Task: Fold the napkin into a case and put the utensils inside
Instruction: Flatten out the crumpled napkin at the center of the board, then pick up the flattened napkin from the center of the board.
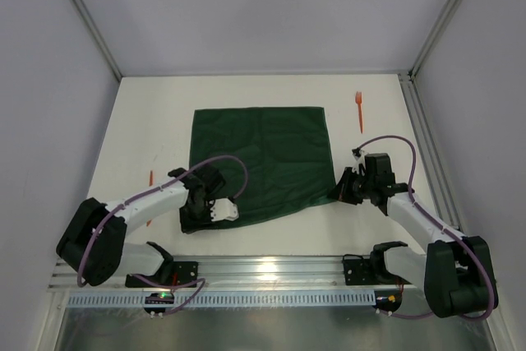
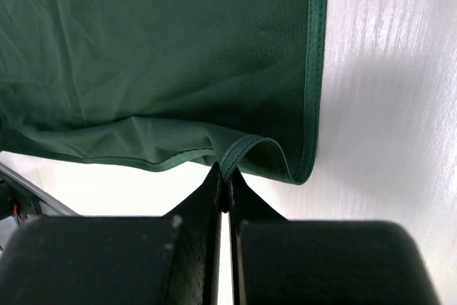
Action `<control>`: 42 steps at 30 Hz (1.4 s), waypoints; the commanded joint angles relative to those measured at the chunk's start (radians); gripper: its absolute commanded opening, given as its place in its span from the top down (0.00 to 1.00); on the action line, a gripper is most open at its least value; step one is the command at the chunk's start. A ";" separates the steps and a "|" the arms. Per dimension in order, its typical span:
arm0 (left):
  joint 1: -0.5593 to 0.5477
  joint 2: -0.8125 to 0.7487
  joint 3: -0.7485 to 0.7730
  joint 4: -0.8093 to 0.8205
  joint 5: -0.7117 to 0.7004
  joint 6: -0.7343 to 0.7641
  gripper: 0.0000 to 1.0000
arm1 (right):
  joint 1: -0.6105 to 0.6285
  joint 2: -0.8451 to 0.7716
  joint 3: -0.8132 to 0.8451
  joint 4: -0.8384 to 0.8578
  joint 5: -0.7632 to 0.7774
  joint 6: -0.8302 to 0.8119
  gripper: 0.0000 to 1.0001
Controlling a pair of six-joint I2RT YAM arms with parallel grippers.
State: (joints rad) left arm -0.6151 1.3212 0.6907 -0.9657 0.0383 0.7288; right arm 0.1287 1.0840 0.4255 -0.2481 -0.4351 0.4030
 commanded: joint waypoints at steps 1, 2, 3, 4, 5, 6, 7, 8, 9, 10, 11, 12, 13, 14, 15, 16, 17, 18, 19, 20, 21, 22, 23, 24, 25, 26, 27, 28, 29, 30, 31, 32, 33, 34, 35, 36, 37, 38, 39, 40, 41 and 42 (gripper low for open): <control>-0.005 0.010 -0.032 0.097 -0.095 -0.011 0.58 | -0.003 -0.038 0.021 -0.032 -0.017 0.008 0.96; -0.003 0.003 -0.036 0.101 -0.097 -0.015 0.66 | -0.001 -0.047 0.021 -0.042 -0.017 0.010 0.96; -0.005 -0.003 -0.037 0.104 -0.095 -0.017 0.72 | -0.001 -0.056 0.019 -0.054 -0.020 0.016 0.96; -0.005 -0.010 -0.037 0.107 -0.092 -0.022 0.76 | -0.001 -0.064 0.022 -0.065 -0.022 0.031 0.95; -0.003 -0.026 -0.036 0.110 -0.089 -0.025 0.89 | -0.003 -0.081 0.038 -0.103 -0.022 0.036 0.80; -0.003 -0.037 -0.034 0.110 -0.092 -0.025 0.98 | -0.001 -0.091 0.048 -0.130 -0.019 0.037 0.70; -0.003 -0.049 -0.037 0.113 -0.094 -0.026 1.00 | -0.001 -0.102 0.062 -0.158 -0.014 0.036 0.60; -0.003 -0.060 -0.039 0.122 -0.094 -0.026 1.00 | -0.003 -0.133 0.077 -0.190 -0.011 0.030 0.52; -0.002 -0.085 -0.043 0.127 -0.092 -0.023 1.00 | -0.001 -0.153 0.113 -0.257 0.002 0.025 0.43; 0.005 -0.097 -0.046 0.130 -0.087 -0.022 1.00 | -0.001 -0.174 0.136 -0.291 0.015 0.022 0.40; 0.011 -0.109 -0.048 0.133 -0.080 -0.020 1.00 | -0.001 -0.197 0.159 -0.330 0.030 0.022 0.37; 0.020 -0.134 -0.048 0.137 -0.072 -0.011 1.00 | 0.000 -0.247 0.198 -0.380 0.047 0.029 0.31; 0.041 -0.146 -0.048 0.137 -0.057 -0.008 1.00 | 0.002 -0.271 0.220 -0.399 0.050 0.039 0.30; 0.055 -0.157 -0.043 0.136 -0.045 -0.002 1.00 | 0.002 -0.292 0.240 -0.419 0.055 0.045 0.29; 0.070 -0.166 -0.040 0.131 -0.041 0.004 1.00 | 0.005 -0.324 0.289 -0.448 0.062 0.046 0.29; 0.089 -0.183 -0.028 0.128 -0.008 0.017 1.00 | 0.012 -0.335 0.317 -0.457 0.079 0.040 0.29; 0.127 -0.189 -0.019 0.122 0.011 0.024 1.00 | 0.017 -0.341 0.341 -0.465 0.085 0.028 0.29; 0.149 -0.194 -0.011 0.116 0.043 0.032 1.00 | 0.022 -0.340 0.402 -0.476 0.094 -0.013 0.28; 0.170 -0.197 0.007 0.108 0.060 0.050 1.00 | 0.025 -0.335 0.441 -0.480 0.120 -0.041 0.28; 0.217 -0.197 0.016 0.102 0.074 0.060 1.00 | 0.040 -0.323 0.478 -0.487 0.133 -0.073 0.29; 0.242 -0.197 0.023 0.099 0.101 0.070 1.00 | 0.051 -0.311 0.551 -0.487 0.140 -0.114 0.29; 0.265 -0.195 0.035 0.096 0.112 0.090 1.00 | 0.066 -0.287 0.585 -0.487 0.147 -0.200 0.29; 0.287 -0.188 0.043 0.097 0.121 0.096 1.00 | 0.110 -0.274 0.608 -0.484 0.151 -0.248 0.29; 0.319 -0.183 0.047 0.096 0.142 0.103 1.00 | 0.145 -0.265 0.637 -0.476 0.153 -0.306 0.30; 0.328 -0.177 0.052 0.096 0.152 0.106 1.00 | 0.185 -0.250 0.641 -0.477 0.170 -0.416 0.31; 0.334 -0.172 0.056 0.090 0.158 0.107 1.00 | 0.230 -0.243 0.638 -0.485 0.205 -0.491 0.32; 0.339 -0.165 0.058 0.085 0.164 0.107 1.00 | 0.312 -0.237 0.612 -0.512 0.216 -0.562 0.33; 0.341 -0.163 0.059 0.079 0.172 0.107 1.00 | 0.354 -0.233 0.587 -0.529 0.234 -0.631 0.33; 0.341 -0.165 0.059 0.065 0.173 0.107 1.00 | 0.397 -0.227 0.564 -0.555 0.251 -0.773 0.34; 0.344 -0.169 0.058 0.058 0.173 0.115 1.00 | 0.484 -0.223 0.509 -0.621 0.259 -0.855 0.34; 0.347 -0.171 0.058 0.048 0.170 0.118 1.00 | 0.521 -0.217 0.478 -0.654 0.259 -0.995 0.34; 0.350 -0.172 0.056 0.036 0.170 0.126 1.00 | 0.554 -0.222 0.407 -0.667 0.275 -1.032 0.36; 0.351 -0.174 0.058 0.030 0.175 0.124 1.00 | 0.584 -0.226 0.376 -0.668 0.268 -1.067 0.37; 0.351 -0.174 0.058 0.022 0.181 0.126 1.00 | 0.591 -0.228 0.346 -0.677 0.245 -1.108 0.38; 0.351 -0.174 0.058 0.016 0.186 0.124 1.00 | 0.592 -0.230 0.325 -0.694 0.219 -1.189 0.38; 0.351 -0.177 0.056 0.006 0.189 0.118 1.00 | 0.600 -0.234 0.276 -0.683 0.204 -1.210 0.41; 0.351 -0.177 0.056 0.002 0.192 0.115 1.00 | 0.604 -0.240 0.251 -0.663 0.205 -1.221 0.44; 0.351 -0.180 0.056 0.001 0.190 0.112 1.00 | 0.611 -0.248 0.210 -0.628 0.202 -1.246 0.47; 0.351 -0.181 0.055 0.002 0.189 0.107 1.00 | 0.614 -0.256 0.194 -0.626 0.165 -1.276 0.50; 0.351 -0.186 0.055 0.002 0.186 0.106 1.00 | 0.623 -0.254 0.179 -0.628 0.153 -1.299 0.50; 0.353 -0.189 0.055 0.001 0.183 0.101 1.00 | 0.627 -0.251 0.148 -0.608 0.156 -1.305 0.50; 0.351 -0.192 0.058 -0.002 0.184 0.095 1.00 | 0.631 -0.242 0.131 -0.593 0.186 -1.300 0.50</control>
State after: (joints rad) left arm -0.2695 1.1515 0.7219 -0.9436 0.1955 0.8265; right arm 0.7429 0.8524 0.5854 -0.8909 -0.2413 -0.7746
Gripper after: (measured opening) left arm 0.008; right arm 0.505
